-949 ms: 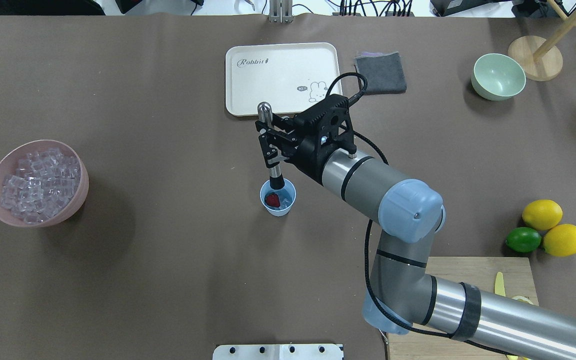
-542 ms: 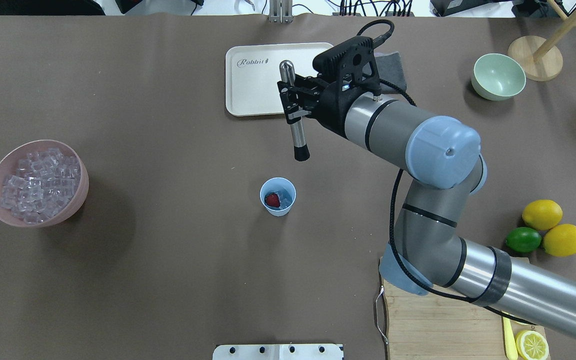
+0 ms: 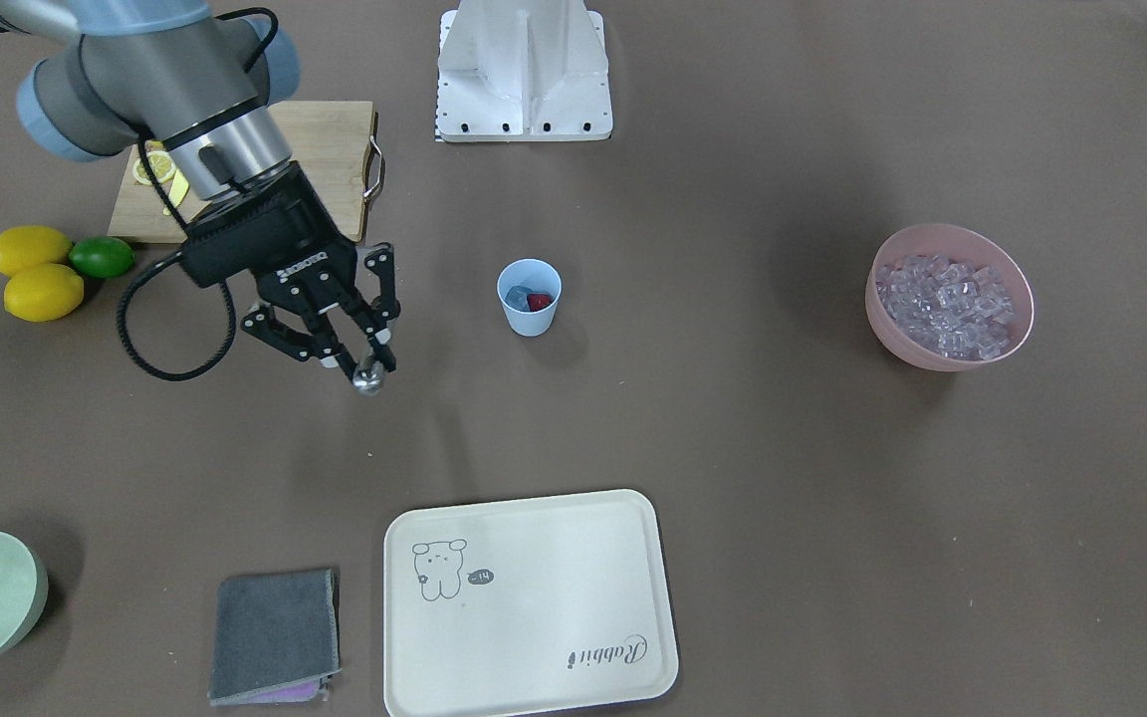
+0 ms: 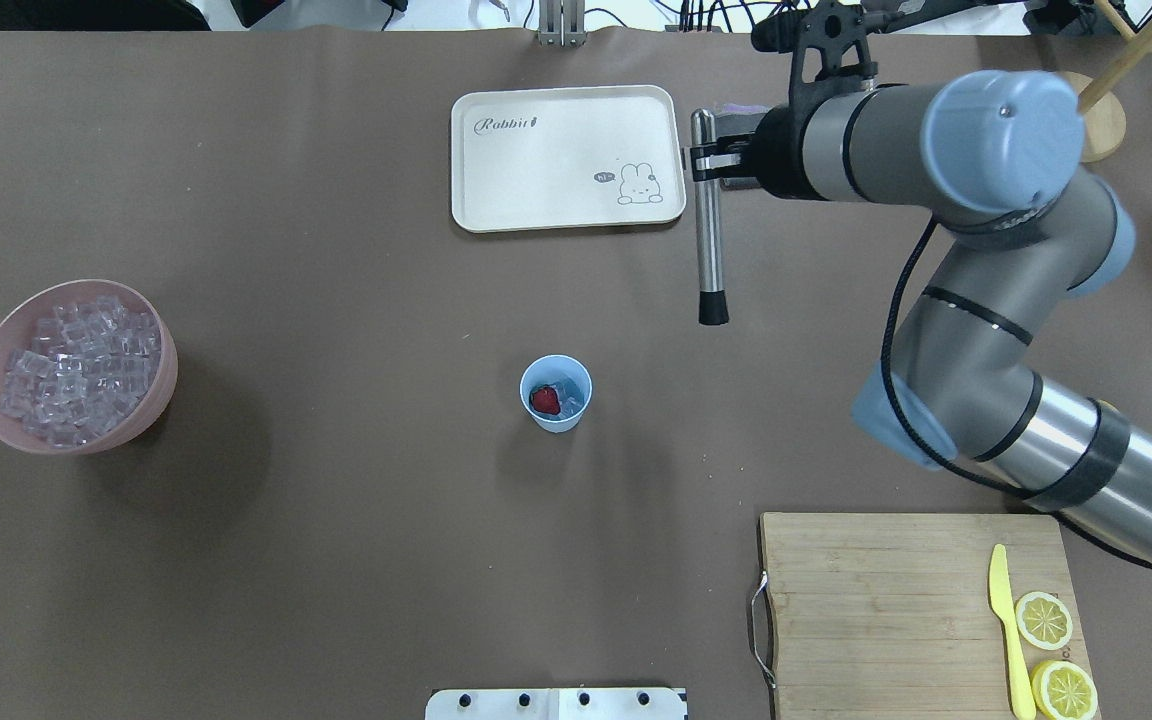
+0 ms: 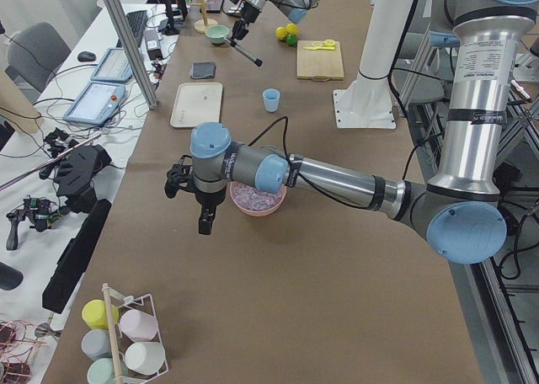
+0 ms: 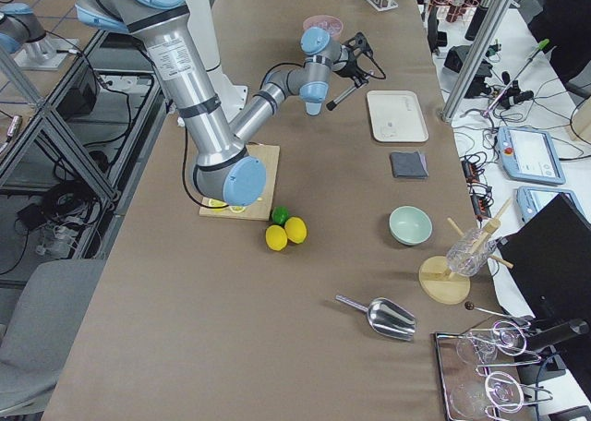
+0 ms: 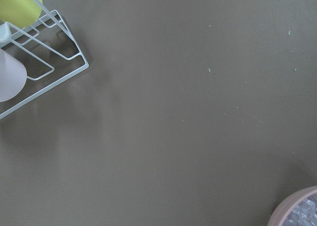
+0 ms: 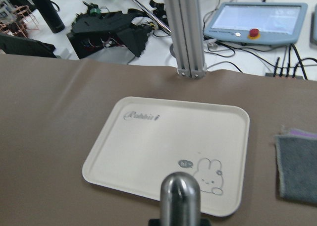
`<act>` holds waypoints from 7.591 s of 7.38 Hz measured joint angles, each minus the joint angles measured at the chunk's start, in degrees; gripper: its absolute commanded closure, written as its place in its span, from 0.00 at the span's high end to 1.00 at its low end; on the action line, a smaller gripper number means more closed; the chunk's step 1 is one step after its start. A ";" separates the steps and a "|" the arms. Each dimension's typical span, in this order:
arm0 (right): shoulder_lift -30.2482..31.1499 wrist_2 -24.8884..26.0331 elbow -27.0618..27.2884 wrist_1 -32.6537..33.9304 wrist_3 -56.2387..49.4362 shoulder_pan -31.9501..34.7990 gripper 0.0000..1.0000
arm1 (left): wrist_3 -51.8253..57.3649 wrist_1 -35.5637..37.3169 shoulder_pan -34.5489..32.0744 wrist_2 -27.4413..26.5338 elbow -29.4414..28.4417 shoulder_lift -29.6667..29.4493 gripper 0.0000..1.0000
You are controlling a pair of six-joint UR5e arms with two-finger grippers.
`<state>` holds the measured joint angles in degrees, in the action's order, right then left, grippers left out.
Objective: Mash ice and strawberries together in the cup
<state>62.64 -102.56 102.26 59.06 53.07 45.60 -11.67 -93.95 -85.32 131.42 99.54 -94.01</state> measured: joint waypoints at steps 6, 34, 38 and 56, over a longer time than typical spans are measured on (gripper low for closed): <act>6.04 -25.61 -21.03 4.59 -7.42 12.79 0.00 | -0.02 -0.07 0.06 0.23 -0.91 0.28 0.97; 29.61 -34.55 -9.07 29.48 -55.65 45.50 1.00 | 27.82 17.16 -8.33 2.53 -6.39 -4.25 0.97; 31.16 -34.28 -6.03 32.34 -55.73 46.85 1.00 | 27.34 14.40 -8.28 -1.32 -12.05 -3.54 0.97; 31.66 -33.41 -5.93 33.36 -55.71 46.43 1.00 | 22.30 5.10 -8.37 -1.25 -8.47 6.82 0.97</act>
<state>94.30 -135.97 96.33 92.42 -2.64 92.02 10.63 -88.86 -93.69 130.17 91.07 -87.19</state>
